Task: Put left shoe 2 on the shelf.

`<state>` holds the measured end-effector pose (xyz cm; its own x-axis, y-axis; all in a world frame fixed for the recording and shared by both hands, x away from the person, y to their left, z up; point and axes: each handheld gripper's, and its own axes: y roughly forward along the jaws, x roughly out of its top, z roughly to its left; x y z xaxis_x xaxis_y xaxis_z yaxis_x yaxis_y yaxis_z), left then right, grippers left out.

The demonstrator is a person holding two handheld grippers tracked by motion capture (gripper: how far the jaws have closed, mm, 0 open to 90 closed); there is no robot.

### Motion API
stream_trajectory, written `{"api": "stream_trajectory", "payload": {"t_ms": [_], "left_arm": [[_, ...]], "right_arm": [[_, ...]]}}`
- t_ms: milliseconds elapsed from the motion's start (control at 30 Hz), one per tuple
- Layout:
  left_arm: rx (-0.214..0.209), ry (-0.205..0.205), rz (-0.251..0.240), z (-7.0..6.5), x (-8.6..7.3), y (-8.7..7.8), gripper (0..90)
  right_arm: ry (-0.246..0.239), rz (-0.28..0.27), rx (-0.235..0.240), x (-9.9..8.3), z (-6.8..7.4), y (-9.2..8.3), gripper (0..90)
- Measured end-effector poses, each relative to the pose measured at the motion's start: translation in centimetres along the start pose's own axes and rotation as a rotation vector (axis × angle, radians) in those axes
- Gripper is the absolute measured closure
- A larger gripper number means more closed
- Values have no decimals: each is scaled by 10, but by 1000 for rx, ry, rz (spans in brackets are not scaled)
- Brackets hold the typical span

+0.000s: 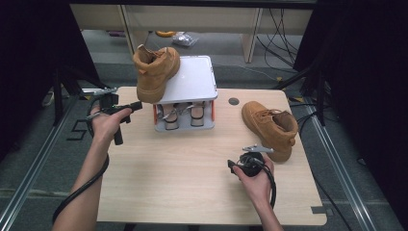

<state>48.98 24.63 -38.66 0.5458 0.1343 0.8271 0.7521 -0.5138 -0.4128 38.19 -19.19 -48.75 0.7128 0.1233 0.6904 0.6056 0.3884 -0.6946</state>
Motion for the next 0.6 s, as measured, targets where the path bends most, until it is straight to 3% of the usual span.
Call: {"api": "stream_trajectory", "payload": {"t_ms": [133,200,267,367,600], "left_arm": [[2,6,11,-3,0,3,898],[-4,3,5,-5,0,5,898],[-9,5,10,-7,0,7,898],[-11,9,16,-10,1,9,898],[-21,22,32,-18,2,17,898]], "right_arm": [[9,4,-3,0,1,0,450],[-18,-6,2,0,-2,0,450],[3,0,1,0,0,-1,450],[-5,-18,5,0,-1,0,450],[-3,4,-8,1,-1,-2,450]]}}
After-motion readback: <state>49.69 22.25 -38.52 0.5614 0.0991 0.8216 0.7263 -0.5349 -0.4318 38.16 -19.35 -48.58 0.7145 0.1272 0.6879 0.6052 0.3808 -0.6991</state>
